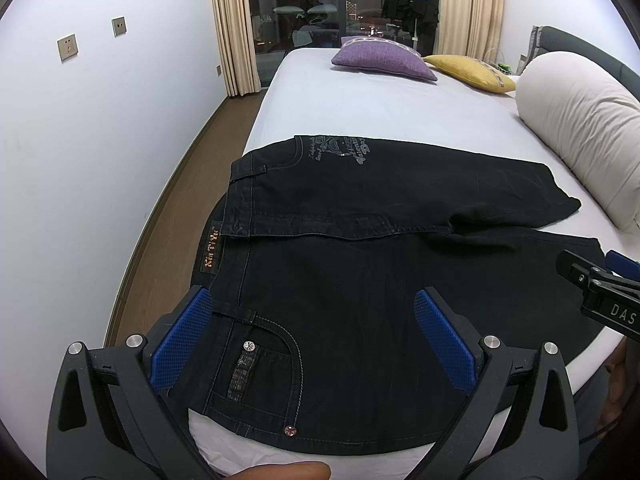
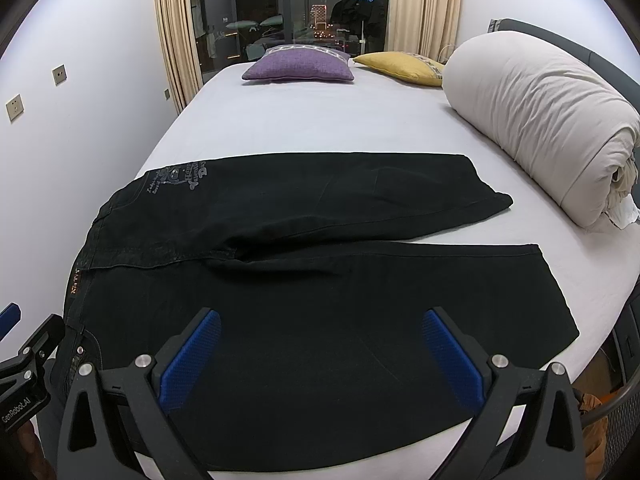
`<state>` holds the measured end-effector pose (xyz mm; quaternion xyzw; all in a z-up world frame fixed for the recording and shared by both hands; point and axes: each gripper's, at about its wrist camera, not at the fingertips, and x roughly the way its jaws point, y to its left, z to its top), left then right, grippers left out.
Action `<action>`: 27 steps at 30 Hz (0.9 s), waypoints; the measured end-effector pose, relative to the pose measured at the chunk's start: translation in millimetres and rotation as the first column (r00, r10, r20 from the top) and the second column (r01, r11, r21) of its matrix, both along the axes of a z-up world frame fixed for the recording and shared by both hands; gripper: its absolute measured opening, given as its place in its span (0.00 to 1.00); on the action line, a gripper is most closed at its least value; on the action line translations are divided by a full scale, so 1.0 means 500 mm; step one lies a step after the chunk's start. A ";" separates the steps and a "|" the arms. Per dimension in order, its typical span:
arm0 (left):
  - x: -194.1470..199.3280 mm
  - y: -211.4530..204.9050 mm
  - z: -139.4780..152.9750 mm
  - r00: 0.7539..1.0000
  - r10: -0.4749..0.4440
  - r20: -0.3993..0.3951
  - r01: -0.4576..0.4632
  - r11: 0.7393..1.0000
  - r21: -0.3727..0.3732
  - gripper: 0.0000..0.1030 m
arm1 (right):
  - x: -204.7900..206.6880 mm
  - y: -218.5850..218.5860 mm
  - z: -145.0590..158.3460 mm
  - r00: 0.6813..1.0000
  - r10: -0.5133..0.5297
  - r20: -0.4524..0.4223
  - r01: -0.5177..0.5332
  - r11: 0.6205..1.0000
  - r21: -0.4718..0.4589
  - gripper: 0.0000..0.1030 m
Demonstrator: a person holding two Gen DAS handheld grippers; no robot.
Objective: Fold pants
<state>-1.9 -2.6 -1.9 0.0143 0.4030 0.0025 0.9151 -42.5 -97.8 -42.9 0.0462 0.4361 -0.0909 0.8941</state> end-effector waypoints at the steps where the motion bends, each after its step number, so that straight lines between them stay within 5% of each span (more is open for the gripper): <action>1: 0.000 0.000 0.000 1.000 0.000 0.000 0.000 1.000 0.000 1.00 | 0.001 0.001 -0.001 1.000 0.000 0.000 0.000 1.000 -0.001 1.00; 27: 0.004 0.001 -0.002 1.000 -0.001 -0.003 0.001 1.000 0.000 1.00 | 0.000 0.005 -0.003 1.000 0.001 -0.005 -0.001 1.000 -0.001 1.00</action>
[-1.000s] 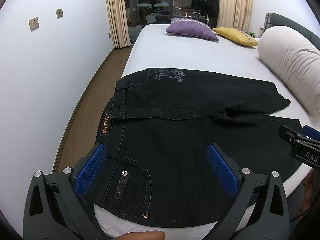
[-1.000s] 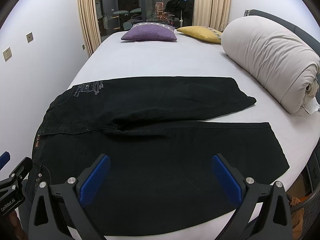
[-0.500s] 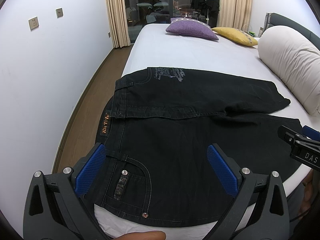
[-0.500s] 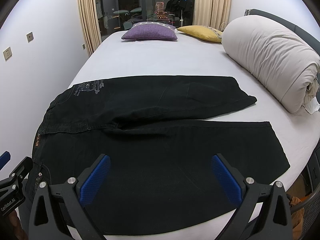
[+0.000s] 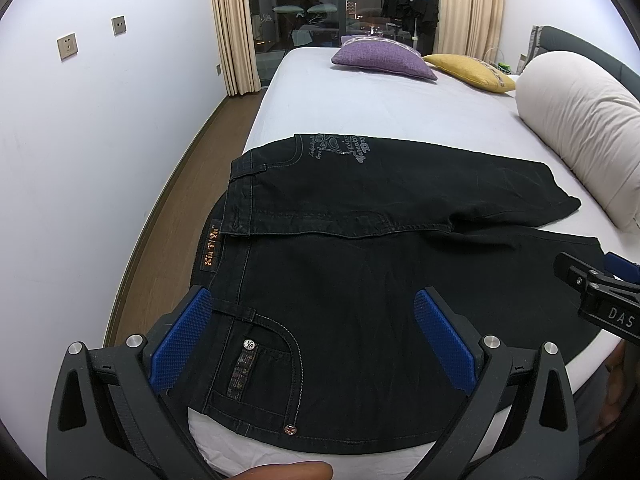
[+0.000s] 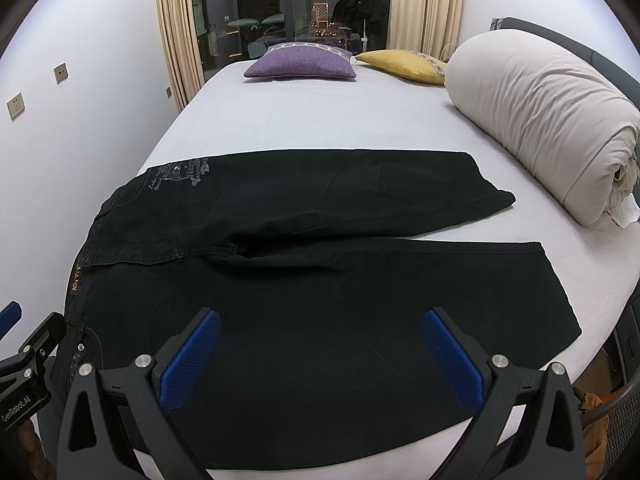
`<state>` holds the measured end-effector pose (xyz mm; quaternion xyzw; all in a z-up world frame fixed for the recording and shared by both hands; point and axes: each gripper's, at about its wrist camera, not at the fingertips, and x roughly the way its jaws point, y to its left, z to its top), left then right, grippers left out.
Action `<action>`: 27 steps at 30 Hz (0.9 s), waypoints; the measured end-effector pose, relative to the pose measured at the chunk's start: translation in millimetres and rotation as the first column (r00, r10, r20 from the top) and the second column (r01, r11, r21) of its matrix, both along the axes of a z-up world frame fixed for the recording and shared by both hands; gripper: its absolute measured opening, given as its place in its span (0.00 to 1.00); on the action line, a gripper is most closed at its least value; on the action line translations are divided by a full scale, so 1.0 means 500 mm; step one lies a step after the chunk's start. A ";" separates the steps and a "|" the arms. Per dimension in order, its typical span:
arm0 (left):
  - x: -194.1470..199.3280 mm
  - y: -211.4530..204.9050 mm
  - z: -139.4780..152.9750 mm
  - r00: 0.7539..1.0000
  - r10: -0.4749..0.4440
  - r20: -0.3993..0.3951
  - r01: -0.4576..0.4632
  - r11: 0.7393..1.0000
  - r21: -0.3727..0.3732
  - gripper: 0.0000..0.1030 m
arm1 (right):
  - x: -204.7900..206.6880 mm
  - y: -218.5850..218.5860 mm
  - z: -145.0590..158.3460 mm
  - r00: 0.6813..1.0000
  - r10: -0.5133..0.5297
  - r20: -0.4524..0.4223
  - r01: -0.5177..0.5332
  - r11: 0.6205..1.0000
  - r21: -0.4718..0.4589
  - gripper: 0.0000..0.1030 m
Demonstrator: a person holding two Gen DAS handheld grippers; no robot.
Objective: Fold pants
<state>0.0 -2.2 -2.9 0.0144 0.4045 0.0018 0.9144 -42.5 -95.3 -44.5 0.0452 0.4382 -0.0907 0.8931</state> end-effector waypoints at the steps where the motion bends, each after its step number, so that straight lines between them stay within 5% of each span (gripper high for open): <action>1: 0.000 0.000 0.000 1.000 0.000 0.000 0.000 1.000 0.000 1.00 | -0.001 0.000 -0.001 1.000 0.001 0.001 -0.001 1.000 0.000 1.00; 27: -0.002 -0.006 -0.031 1.000 -0.015 -0.016 0.015 1.000 0.000 1.00 | 0.005 0.010 -0.017 1.000 0.011 -0.027 -0.011 1.000 0.000 1.00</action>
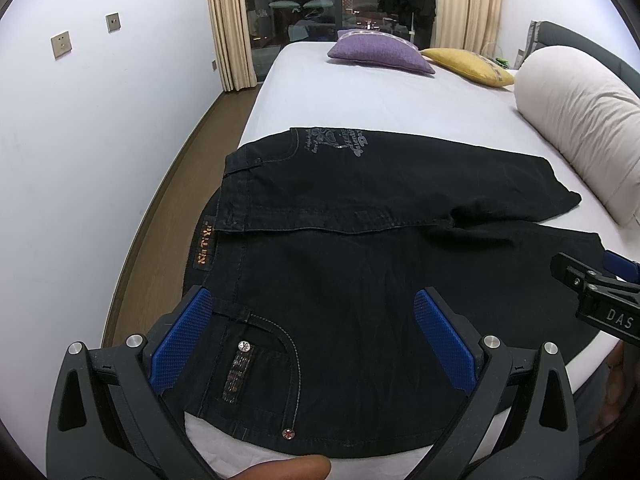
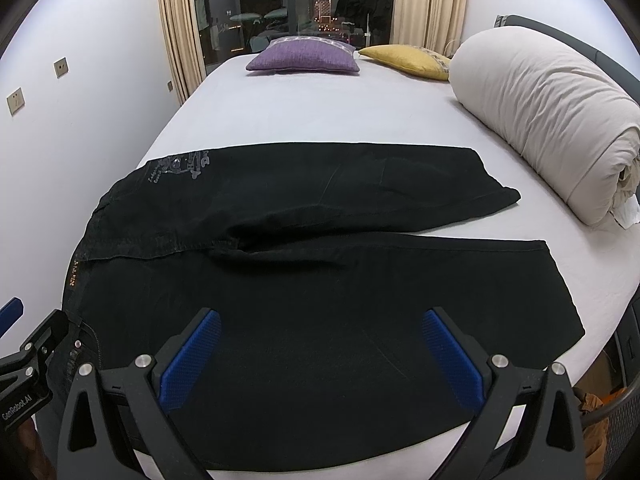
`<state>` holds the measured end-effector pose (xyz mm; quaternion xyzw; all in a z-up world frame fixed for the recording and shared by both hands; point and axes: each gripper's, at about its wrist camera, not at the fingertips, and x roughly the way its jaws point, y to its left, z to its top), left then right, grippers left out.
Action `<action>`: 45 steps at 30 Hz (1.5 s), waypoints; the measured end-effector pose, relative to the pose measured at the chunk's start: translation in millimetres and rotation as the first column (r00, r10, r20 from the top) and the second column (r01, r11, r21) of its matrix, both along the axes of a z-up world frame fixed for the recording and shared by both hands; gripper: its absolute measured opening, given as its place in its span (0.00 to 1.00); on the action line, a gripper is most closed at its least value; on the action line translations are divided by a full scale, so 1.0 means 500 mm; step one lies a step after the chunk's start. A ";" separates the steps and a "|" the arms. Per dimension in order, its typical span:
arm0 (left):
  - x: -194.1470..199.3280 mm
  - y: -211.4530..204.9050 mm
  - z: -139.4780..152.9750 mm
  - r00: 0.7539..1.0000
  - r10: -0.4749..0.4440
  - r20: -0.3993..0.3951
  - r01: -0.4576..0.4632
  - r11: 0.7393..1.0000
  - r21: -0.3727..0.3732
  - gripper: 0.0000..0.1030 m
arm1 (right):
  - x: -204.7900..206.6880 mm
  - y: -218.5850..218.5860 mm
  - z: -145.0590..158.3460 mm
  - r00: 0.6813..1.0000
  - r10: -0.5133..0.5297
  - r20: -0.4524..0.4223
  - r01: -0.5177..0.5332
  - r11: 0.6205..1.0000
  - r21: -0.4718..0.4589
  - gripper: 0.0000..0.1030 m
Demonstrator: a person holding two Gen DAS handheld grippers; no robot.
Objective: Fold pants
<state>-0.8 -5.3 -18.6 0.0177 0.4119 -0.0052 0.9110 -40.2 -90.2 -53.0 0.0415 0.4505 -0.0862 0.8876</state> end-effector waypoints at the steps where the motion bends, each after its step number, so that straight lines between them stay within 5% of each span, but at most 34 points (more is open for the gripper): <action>1: 0.000 -0.002 -0.002 1.000 -0.006 0.000 0.006 1.000 0.002 1.00 | 0.003 0.000 -0.002 1.000 0.001 -0.003 -0.001 1.000 0.000 1.00; 11: 0.107 0.008 0.005 0.993 -0.116 0.024 0.115 0.993 0.015 1.00 | 0.057 -0.010 -0.014 0.998 0.051 -0.026 -0.051 0.999 0.005 1.00; 17: 0.275 0.046 -0.018 0.954 -0.294 -0.060 0.279 0.942 -0.185 1.00 | 0.153 -0.035 -0.004 0.974 0.223 0.029 -0.224 0.973 0.046 1.00; 20: 0.350 0.048 -0.030 0.943 -0.317 -0.106 0.303 0.945 -0.123 1.00 | 0.222 -0.054 0.000 0.938 0.340 0.060 -0.343 0.938 0.045 1.00; 24: 0.479 0.077 -0.034 0.938 -0.332 -0.103 0.324 0.942 -0.087 1.00 | 0.318 -0.064 -0.003 0.850 0.519 0.091 -0.524 0.851 0.029 0.95; 29: 0.653 0.097 -0.078 0.875 -0.443 -0.197 0.441 0.896 -0.052 1.00 | 0.428 -0.065 -0.034 0.770 0.635 0.066 -0.638 0.765 0.087 0.78; 36: 0.731 0.103 -0.162 0.759 -0.535 -0.371 0.569 0.822 -0.021 0.97 | 0.534 -0.034 -0.088 0.690 0.723 0.034 -0.722 0.685 0.098 0.77; 38: 0.737 0.109 -0.170 0.747 -0.545 -0.381 0.580 0.814 -0.027 0.96 | 0.560 -0.024 -0.103 0.677 0.735 0.020 -0.733 0.672 0.108 0.77; 43: 0.764 0.118 -0.174 0.734 -0.558 -0.387 0.583 0.810 -0.061 0.76 | 0.607 0.013 -0.121 0.632 0.775 -0.005 -0.770 0.629 0.104 0.74; 45: 0.751 0.112 -0.172 0.732 -0.563 -0.385 0.587 0.807 -0.064 0.56 | 0.624 0.033 -0.124 0.621 0.784 -0.017 -0.779 0.619 0.100 0.74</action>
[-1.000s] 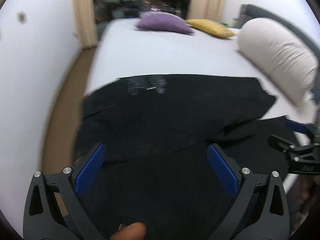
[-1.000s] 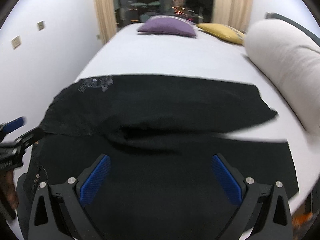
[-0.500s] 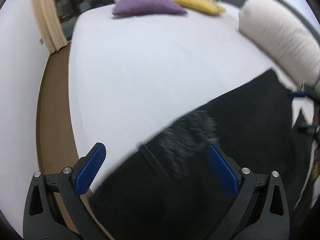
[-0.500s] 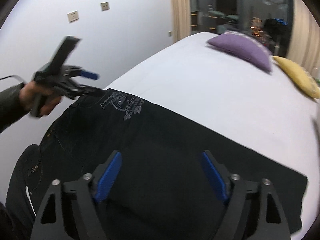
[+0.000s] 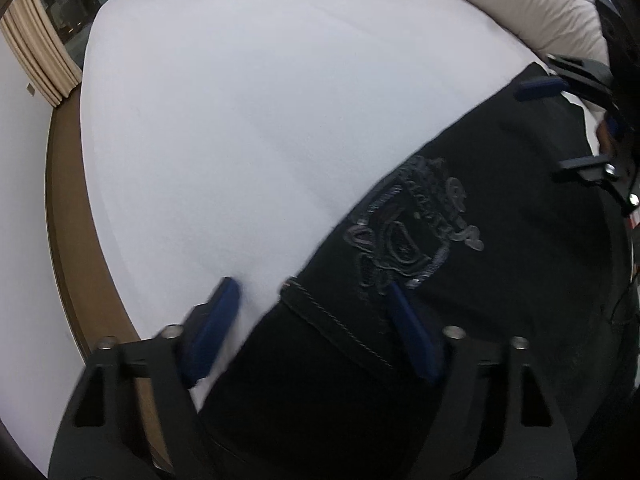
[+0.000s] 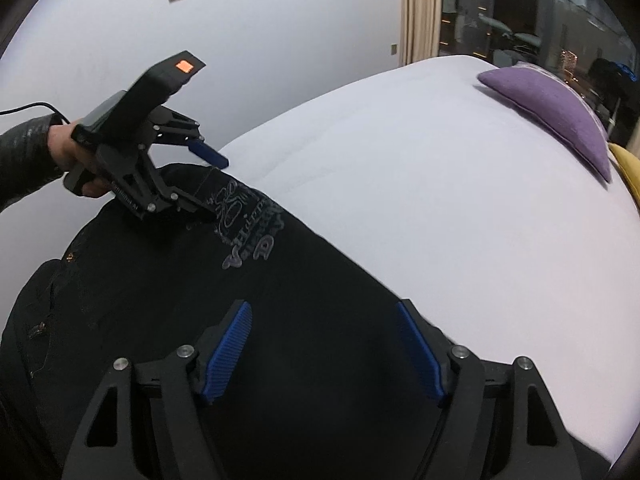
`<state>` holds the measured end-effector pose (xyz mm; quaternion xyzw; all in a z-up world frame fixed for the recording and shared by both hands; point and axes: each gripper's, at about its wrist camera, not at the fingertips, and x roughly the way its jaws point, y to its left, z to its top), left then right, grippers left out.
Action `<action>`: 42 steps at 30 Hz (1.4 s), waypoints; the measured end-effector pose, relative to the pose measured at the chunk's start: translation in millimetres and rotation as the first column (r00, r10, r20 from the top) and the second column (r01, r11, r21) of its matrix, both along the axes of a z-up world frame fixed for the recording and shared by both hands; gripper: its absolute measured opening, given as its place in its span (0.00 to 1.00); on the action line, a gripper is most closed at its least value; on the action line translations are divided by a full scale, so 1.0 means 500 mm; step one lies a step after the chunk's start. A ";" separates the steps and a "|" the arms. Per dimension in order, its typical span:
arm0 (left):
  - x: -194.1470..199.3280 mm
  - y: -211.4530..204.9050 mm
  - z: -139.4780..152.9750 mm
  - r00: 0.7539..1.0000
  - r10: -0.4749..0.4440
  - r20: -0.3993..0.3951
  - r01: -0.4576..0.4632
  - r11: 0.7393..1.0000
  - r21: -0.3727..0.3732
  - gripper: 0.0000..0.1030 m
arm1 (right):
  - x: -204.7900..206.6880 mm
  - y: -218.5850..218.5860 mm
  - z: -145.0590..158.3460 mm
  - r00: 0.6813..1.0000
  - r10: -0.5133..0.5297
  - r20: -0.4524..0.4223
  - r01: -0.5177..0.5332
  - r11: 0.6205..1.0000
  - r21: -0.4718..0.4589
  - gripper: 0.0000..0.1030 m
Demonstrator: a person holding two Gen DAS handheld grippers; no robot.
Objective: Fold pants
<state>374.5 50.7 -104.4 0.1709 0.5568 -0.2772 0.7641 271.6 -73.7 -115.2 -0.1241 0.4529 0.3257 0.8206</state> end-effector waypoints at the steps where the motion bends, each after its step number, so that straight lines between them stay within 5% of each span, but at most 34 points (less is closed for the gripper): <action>1: -0.003 -0.001 0.009 1.000 -0.003 -0.001 0.003 1.000 -0.007 0.49 | 0.009 0.012 0.000 1.000 0.010 -0.004 -0.010 1.000 -0.005 0.74; 2: -0.007 -0.001 0.018 1.000 0.000 0.014 0.000 1.000 -0.005 0.28 | 0.017 0.020 -0.002 1.000 0.017 -0.005 -0.017 1.000 -0.011 0.74; 3: 0.004 0.012 0.027 1.000 0.008 0.027 -0.008 1.000 -0.009 0.16 | 0.024 0.026 -0.005 1.000 0.027 -0.009 -0.027 0.999 -0.018 0.74; 6: -0.007 0.034 0.058 0.996 0.025 0.084 -0.023 0.999 -0.032 0.09 | 0.039 0.049 -0.006 0.998 0.063 -0.014 -0.064 0.997 -0.040 0.74; 12: -0.038 0.037 0.069 0.983 0.017 0.183 -0.010 0.999 -0.042 0.07 | 0.070 0.084 -0.009 0.994 0.108 -0.021 -0.110 0.992 -0.069 0.73; 15: -0.082 0.028 0.057 0.972 0.016 0.234 -0.004 0.999 -0.051 0.07 | 0.091 0.101 -0.022 0.988 0.137 -0.076 -0.142 0.988 -0.060 0.64; 20: -0.096 0.033 0.053 0.964 0.011 0.266 0.002 0.999 -0.050 0.07 | 0.105 0.116 -0.041 0.980 0.159 -0.117 -0.171 0.981 -0.093 0.28; 24: -0.130 0.035 0.074 0.954 0.017 0.298 0.002 0.998 -0.064 0.07 | 0.085 0.116 -0.020 0.982 0.161 -0.096 -0.167 0.984 -0.056 0.12; 33: -0.197 0.042 0.093 0.943 0.026 0.331 0.000 0.997 -0.078 0.07 | -0.041 0.127 0.057 0.989 0.132 0.062 -0.129 0.991 -0.046 0.06; 38: -0.247 0.032 0.102 0.941 0.019 0.337 0.012 0.996 -0.088 0.06 | -0.104 0.167 0.069 0.981 0.153 0.123 -0.135 0.981 -0.141 0.06; 42: -0.321 0.025 0.098 0.939 -0.043 0.340 0.075 0.994 -0.082 0.06 | -0.188 0.192 0.095 0.948 0.268 0.173 -0.224 0.945 -0.237 0.05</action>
